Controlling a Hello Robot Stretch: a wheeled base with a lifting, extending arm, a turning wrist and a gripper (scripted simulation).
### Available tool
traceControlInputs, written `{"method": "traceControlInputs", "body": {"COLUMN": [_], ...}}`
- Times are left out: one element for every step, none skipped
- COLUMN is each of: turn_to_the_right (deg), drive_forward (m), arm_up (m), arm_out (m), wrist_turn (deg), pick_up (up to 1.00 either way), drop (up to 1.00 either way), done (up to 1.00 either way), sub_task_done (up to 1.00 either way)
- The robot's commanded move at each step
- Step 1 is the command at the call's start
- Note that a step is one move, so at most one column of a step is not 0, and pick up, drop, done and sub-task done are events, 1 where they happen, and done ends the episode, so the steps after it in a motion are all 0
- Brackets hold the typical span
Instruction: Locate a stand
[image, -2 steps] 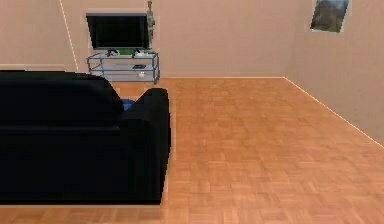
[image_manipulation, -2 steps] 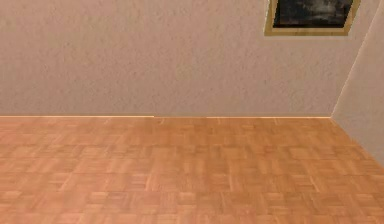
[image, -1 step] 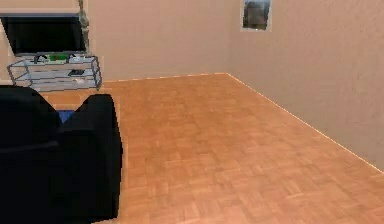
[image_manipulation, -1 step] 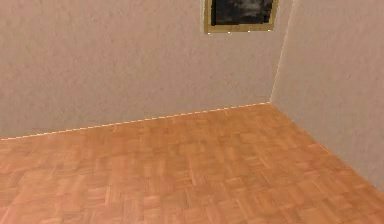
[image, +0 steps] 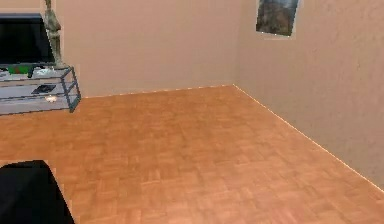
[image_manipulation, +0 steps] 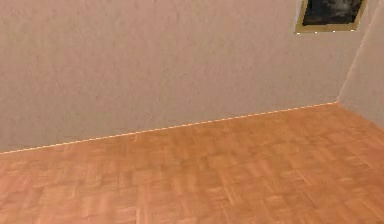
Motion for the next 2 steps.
{"method": "traceControlInputs", "body": {"turn_to_the_right": [-12.0, 0.0], "drive_forward": [0.0, 1.0], "arm_up": [0.0, 0.0], "arm_out": [0.0, 0.0], "wrist_turn": [0.0, 0.0], "pick_up": [0.0, 0.0], "drop": [0.0, 0.0], "done": [0.0, 0.0], "sub_task_done": [0.0, 0.0]}}
